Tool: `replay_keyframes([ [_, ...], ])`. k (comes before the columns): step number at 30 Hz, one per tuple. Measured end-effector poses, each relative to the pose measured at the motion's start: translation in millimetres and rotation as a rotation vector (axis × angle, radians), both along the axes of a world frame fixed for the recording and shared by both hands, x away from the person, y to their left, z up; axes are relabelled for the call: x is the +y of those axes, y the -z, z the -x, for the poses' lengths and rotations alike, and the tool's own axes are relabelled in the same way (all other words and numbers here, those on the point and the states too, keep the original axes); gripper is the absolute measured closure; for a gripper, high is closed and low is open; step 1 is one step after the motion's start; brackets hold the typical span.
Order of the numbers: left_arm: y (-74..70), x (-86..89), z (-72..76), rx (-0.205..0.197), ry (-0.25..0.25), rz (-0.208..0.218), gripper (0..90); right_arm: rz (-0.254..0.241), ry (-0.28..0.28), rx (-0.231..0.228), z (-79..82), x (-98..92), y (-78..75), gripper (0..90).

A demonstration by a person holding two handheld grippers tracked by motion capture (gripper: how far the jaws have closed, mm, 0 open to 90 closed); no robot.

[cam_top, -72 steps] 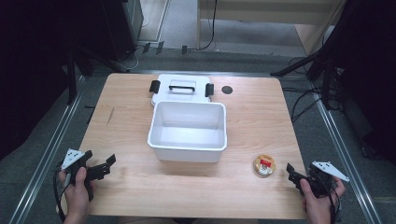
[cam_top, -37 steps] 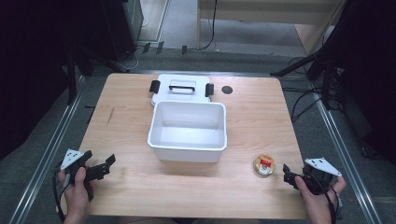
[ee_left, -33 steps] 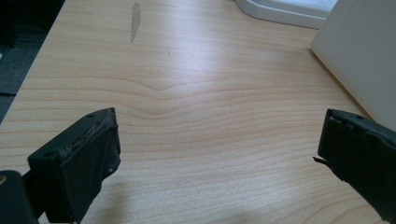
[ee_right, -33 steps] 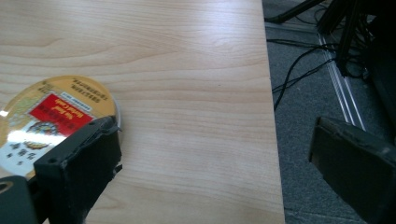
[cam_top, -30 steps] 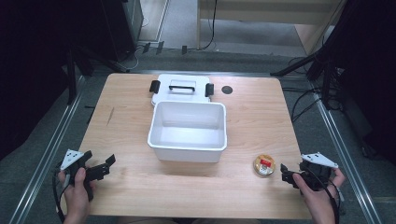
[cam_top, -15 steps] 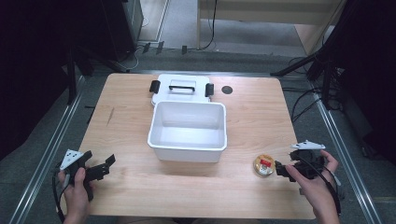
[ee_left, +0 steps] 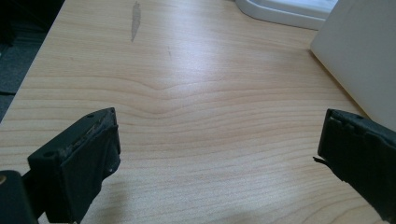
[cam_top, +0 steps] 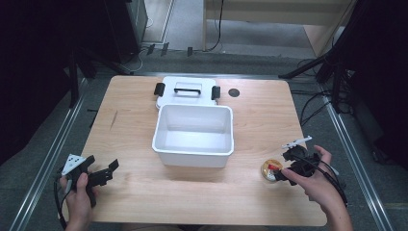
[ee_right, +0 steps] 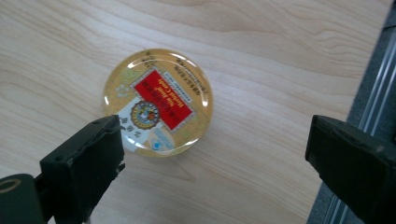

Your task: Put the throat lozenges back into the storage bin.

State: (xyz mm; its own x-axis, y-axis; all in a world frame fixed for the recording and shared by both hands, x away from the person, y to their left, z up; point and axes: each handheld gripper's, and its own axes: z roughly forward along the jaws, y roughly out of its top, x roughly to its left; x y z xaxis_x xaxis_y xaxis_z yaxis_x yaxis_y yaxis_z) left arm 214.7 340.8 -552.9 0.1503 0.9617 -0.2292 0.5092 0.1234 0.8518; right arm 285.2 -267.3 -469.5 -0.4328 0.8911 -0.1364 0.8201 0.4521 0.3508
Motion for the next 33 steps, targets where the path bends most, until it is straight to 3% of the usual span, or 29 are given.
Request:
replay_keyframes([
  [9, 0.0, 0.0, 0.1, 0.0, 0.0, 0.0, 0.0, 0.001, -0.029, 0.1, -11.3, 11.8, 1.8, 4.6],
  [13, -0.1, 0.0, 0.2, 0.0, -0.001, 0.0, 0.0, 0.003, -0.018, 0.149, -18.7, 19.1, 4.7, 4.6],
  [22, -0.1, 0.0, 0.2, -0.001, 0.0, 0.0, 0.0, 0.003, 0.0, 0.208, -29.7, 27.5, 10.9, 4.6],
  [26, -0.1, 0.1, 0.1, 0.0, 0.0, 0.0, 0.0, 0.027, 0.001, 0.25, -33.5, 30.1, 18.8, 4.6],
  [33, -0.1, 0.0, 0.2, -0.001, 0.0, 0.0, 0.0, 0.051, 0.03, 0.268, -39.1, 28.6, 25.4, 4.6],
])
